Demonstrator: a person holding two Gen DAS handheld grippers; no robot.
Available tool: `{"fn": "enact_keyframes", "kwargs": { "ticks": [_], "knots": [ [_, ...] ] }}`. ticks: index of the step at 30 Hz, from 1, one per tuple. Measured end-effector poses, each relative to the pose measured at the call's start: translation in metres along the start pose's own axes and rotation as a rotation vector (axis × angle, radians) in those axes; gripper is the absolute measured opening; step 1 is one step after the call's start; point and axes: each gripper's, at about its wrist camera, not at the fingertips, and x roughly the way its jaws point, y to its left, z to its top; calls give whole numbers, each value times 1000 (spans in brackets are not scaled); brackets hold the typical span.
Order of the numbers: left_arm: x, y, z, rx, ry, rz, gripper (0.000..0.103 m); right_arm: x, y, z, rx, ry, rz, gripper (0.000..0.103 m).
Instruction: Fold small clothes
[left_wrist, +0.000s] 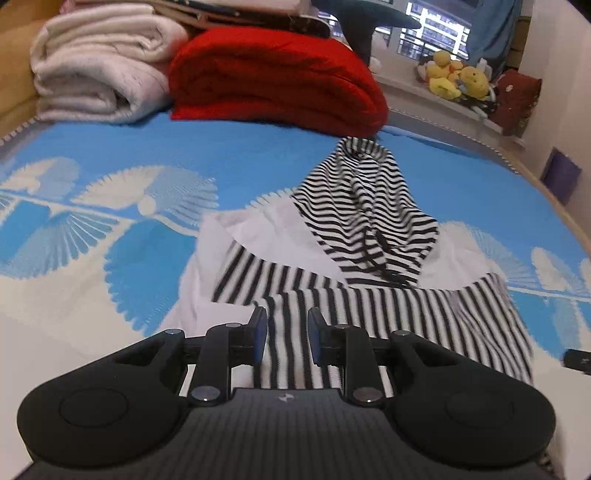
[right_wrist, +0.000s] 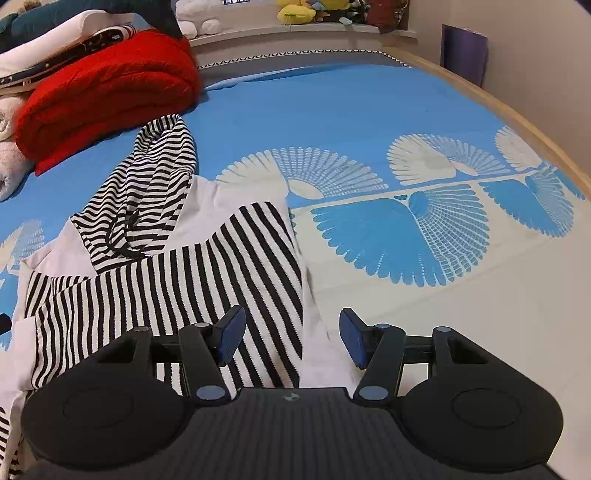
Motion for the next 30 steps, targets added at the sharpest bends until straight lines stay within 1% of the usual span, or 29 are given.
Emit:
{"fn": "enact_keyframes", "kwargs": {
  "ticks": [4,8,10,16,23,24,26,28,30],
  "knots": [
    [-3,-6,1,11,-28,26,24,-3,-4,-2,-18,-12,-6,58],
    [-9,-11,2,73,-75,67,15,0,-10,-3,-20,4,4,58],
    [-10,-11,4,88,-80,76,12,1,-12,-3,-21,12,7,58],
    [-16,-5,15,61,-87,111,11,-3,-20,0,-16,11,21,58],
    [-46,4,39,27,-113,91,11,-16,-19,0,-14,-7,42,58],
    [-51,7,45,22,-112,81,11,-20,-18,0,-17,-13,51,58],
    [-52,12,60,6,-75,49,11,-25,-14,0,-31,-25,66,58],
    [-43,12,77,-1,-28,31,11,-27,-12,1,-41,-34,76,58],
    [-25,8,97,-6,16,0,11,-26,-10,3,-42,-34,80,58]
  ]
}}
